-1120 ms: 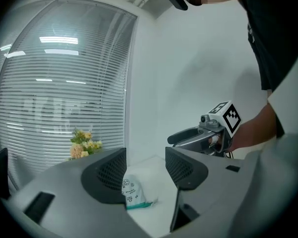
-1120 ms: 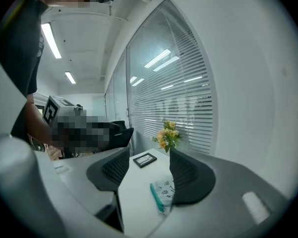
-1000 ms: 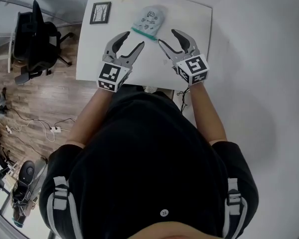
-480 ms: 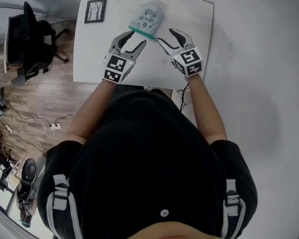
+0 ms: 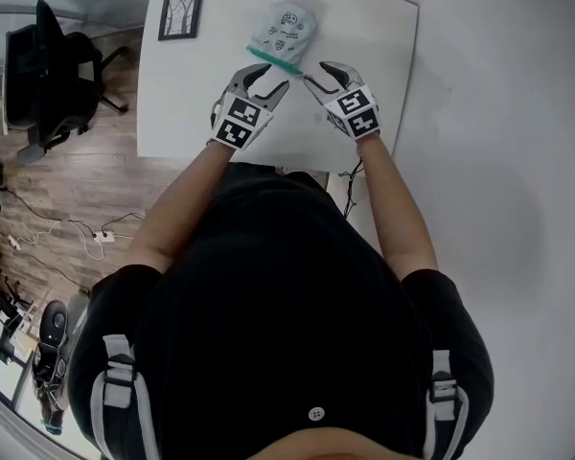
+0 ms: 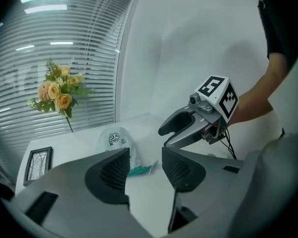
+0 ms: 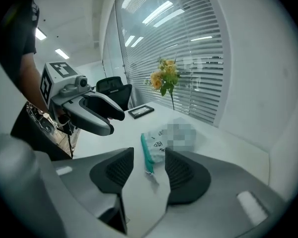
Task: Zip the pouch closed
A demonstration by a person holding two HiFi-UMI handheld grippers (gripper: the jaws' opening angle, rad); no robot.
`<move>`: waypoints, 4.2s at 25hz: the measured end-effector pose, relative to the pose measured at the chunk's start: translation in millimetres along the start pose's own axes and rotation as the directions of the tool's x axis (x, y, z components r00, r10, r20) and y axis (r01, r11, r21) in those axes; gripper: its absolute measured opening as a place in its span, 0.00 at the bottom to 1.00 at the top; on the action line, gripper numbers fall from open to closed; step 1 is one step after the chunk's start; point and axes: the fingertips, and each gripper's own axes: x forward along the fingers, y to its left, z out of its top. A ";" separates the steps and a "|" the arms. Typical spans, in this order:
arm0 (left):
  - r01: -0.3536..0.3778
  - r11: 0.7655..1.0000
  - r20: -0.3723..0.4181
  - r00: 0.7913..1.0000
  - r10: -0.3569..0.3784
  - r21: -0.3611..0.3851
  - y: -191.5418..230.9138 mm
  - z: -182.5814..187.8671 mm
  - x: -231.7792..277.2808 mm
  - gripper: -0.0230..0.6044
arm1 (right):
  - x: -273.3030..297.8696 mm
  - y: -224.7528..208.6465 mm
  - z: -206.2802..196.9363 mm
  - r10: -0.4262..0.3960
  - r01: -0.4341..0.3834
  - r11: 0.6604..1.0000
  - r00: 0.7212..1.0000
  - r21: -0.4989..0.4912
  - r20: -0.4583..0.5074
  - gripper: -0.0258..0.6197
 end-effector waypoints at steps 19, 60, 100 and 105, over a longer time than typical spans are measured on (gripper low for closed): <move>0.083 0.996 -0.210 0.974 -0.085 -0.018 -8.6 -68.8 57.9 0.26 | 65.1 -3.2 -88.3 0.006 -0.058 0.989 0.936 -0.136 -0.352 0.26; 0.122 0.992 -0.307 0.944 -0.119 -0.010 -24.1 -98.5 87.2 0.15 | 60.1 25.7 -72.6 0.027 -0.099 0.969 0.953 -0.227 -0.303 0.08; 0.026 0.996 -0.367 0.929 -0.055 -0.083 -23.5 -98.9 69.5 0.05 | 39.2 34.1 -82.4 -0.026 -0.102 0.953 0.910 -0.285 -0.413 0.07; 0.023 0.997 -0.367 0.929 -0.049 -0.076 -22.7 -98.7 68.0 0.05 | 39.2 35.5 -81.7 -0.029 -0.103 0.951 0.910 -0.291 -0.414 0.07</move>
